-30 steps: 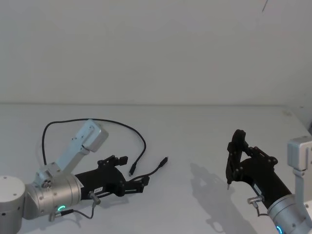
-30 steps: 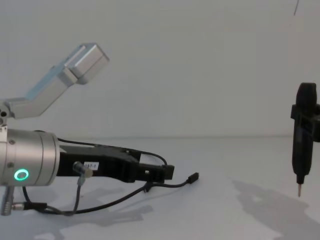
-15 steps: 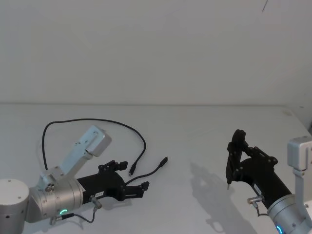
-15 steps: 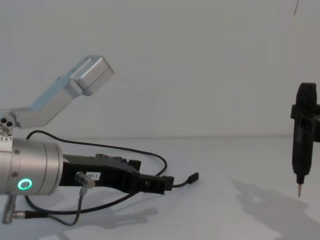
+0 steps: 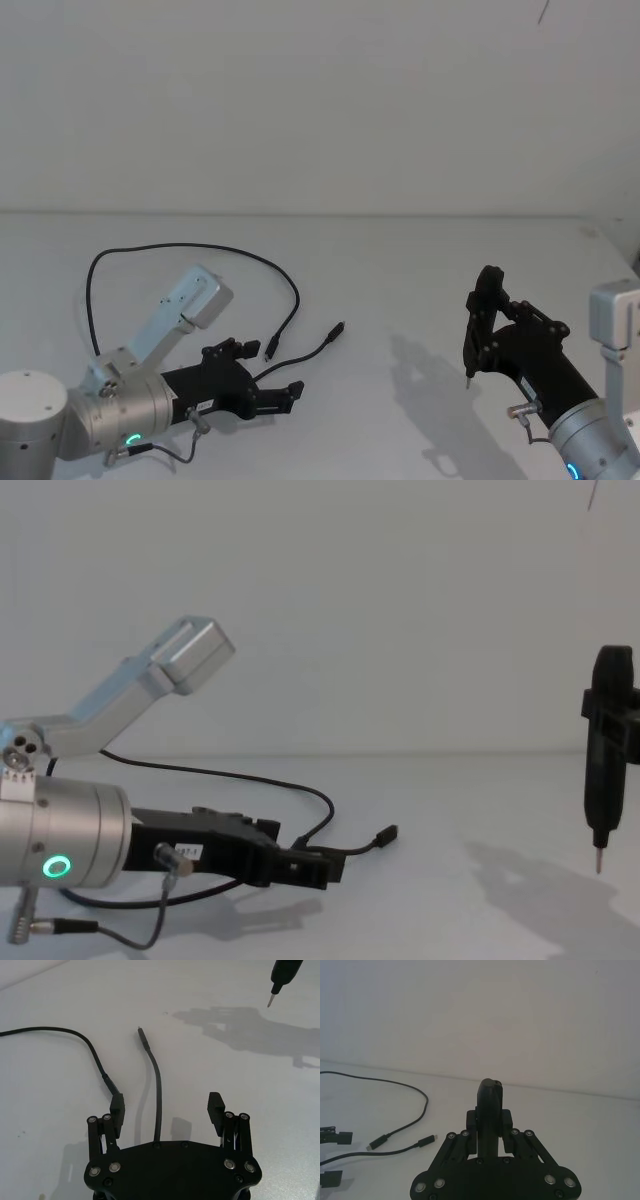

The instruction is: Pick up the data cable with the one hand.

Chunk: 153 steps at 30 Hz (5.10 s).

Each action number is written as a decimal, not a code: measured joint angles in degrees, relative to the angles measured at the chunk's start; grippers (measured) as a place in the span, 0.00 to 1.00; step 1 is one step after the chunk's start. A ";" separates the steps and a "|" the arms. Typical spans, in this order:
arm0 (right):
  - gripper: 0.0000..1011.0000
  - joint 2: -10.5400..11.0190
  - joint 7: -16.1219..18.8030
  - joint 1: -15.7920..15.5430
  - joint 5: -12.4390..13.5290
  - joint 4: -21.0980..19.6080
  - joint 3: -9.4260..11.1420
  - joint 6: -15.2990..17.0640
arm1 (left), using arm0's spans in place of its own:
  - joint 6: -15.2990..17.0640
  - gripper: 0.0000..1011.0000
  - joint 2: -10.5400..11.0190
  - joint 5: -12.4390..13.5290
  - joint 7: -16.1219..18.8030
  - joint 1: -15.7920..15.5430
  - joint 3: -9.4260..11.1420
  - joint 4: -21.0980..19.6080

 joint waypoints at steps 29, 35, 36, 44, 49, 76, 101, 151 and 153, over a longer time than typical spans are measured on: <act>0.28 0.00 0.00 0.00 0.00 0.00 0.00 0.00 | -0.72 0.25 -3.02 0.91 -0.81 -1.34 0.45 4.29; 0.28 0.00 0.00 0.00 0.00 0.00 0.00 0.00 | -0.67 0.09 -3.12 0.92 -0.83 -1.37 0.55 4.44; 0.28 0.00 0.00 0.00 0.00 0.00 0.00 0.00 | -0.67 0.05 -3.14 0.96 -0.76 -1.37 0.55 4.44; 0.28 0.00 0.00 0.00 0.00 0.00 0.00 0.00 | -1.04 0.04 -3.18 1.39 0.26 -1.11 0.03 3.83; 0.28 0.00 0.00 0.00 0.00 0.00 0.00 0.00 | -1.37 0.04 -2.88 1.52 0.65 -0.79 -0.56 2.60; 0.28 -0.23 0.00 0.06 0.05 -0.12 0.03 0.26 | -1.23 0.04 2.02 -2.64 -4.19 2.64 -2.01 -6.50; 0.28 -8.60 -2.94 7.86 0.37 4.97 -1.73 2.56 | -1.18 0.04 3.23 -3.78 -5.52 3.26 -2.19 -8.35; 0.28 -12.63 0.40 11.61 7.54 3.34 0.65 13.70 | -1.19 0.04 3.39 -3.92 -5.69 3.34 -2.19 -8.59; 0.28 -12.65 0.47 11.66 7.70 3.34 0.58 13.73 | -1.19 0.04 3.39 -3.92 -5.69 3.34 -2.19 -8.59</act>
